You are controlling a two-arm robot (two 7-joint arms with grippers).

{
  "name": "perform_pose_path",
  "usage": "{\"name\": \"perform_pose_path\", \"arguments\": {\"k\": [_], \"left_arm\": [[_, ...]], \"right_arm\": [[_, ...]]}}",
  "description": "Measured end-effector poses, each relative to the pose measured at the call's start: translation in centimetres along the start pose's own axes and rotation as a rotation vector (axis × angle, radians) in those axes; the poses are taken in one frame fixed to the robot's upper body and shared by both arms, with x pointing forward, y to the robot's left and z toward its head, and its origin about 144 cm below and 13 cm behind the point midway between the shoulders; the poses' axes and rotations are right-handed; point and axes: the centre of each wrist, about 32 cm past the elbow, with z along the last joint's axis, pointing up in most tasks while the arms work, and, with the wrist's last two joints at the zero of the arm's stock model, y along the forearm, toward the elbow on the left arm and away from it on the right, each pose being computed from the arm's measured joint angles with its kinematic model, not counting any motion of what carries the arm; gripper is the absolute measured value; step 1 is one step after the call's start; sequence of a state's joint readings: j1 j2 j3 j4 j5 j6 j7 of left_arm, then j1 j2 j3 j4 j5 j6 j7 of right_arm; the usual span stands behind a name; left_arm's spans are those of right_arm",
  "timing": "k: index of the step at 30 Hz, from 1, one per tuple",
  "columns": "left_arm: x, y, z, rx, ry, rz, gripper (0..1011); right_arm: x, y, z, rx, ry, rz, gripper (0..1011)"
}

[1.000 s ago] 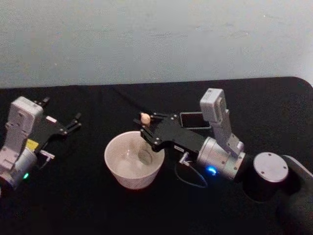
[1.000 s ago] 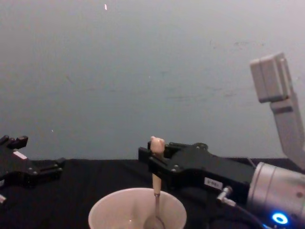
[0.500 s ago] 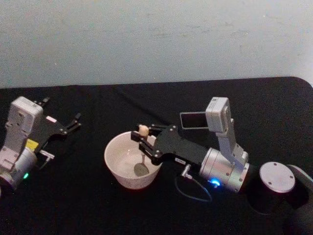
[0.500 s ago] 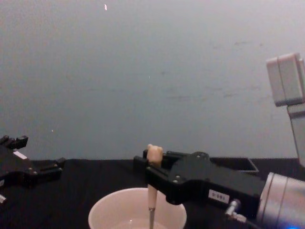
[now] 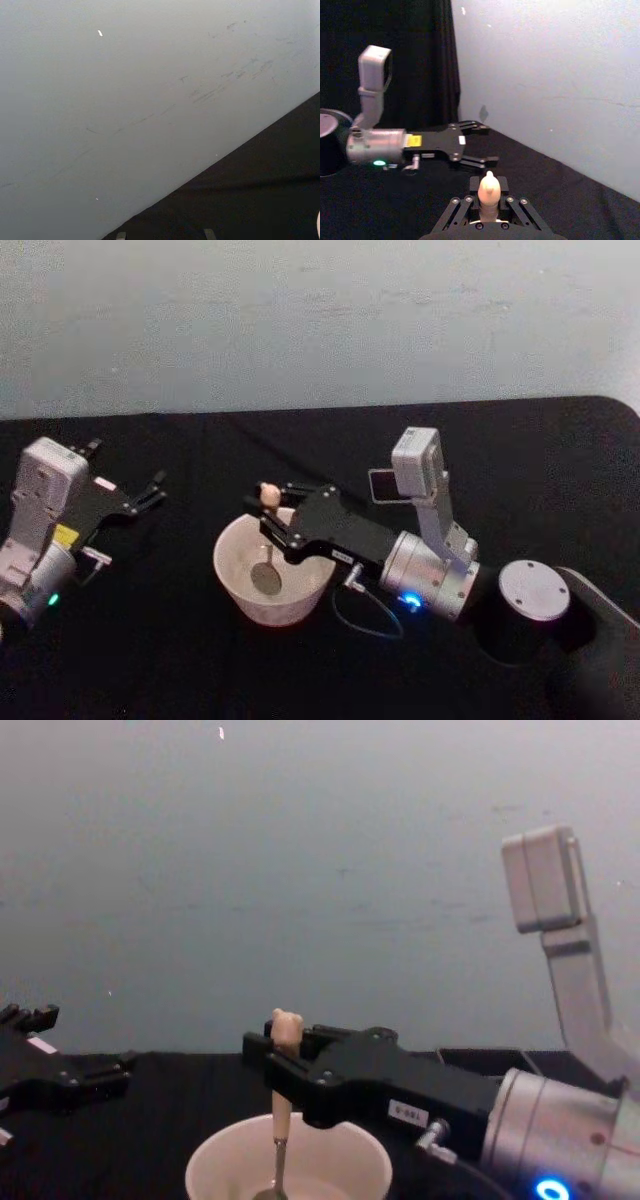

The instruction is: Pick up the stirring spoon with one hand, stir inside the cup, then place it back in its original position.

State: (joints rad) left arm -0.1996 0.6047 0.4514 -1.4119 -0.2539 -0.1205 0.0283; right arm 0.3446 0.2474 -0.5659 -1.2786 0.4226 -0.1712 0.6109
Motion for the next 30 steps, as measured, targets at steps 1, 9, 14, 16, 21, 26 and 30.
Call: {"name": "perform_pose_path", "arguments": {"k": [1,9,14,16,21,26,30], "left_arm": [[0.0,0.0,0.0,0.0,0.0,0.0,1001],[0.0,0.0,0.0,0.0,0.0,0.0,1001],[0.0,0.0,0.0,0.0,0.0,0.0,1001],[0.0,0.0,0.0,0.0,0.0,0.0,1001],[0.0,0.0,0.0,0.0,0.0,0.0,1001],[0.0,0.0,0.0,0.0,0.0,0.0,1001],[0.0,0.0,0.0,0.0,0.0,0.0,1001]], "right_arm": [[0.2,0.2,0.0,0.0,-0.004,-0.009,211],[1.1,0.5,-0.1,-0.004,-0.017,-0.049,211],[1.4,0.2,-0.2,-0.007,-0.022,-0.061,211],[1.4,0.2,-0.2,-0.007,-0.023,-0.063,211],[1.4,0.1,-0.2,-0.008,-0.024,-0.064,211],[1.4,0.2,-0.2,-0.007,-0.025,-0.063,211],[1.4,0.1,0.0,-0.004,-0.029,-0.063,211]]}}
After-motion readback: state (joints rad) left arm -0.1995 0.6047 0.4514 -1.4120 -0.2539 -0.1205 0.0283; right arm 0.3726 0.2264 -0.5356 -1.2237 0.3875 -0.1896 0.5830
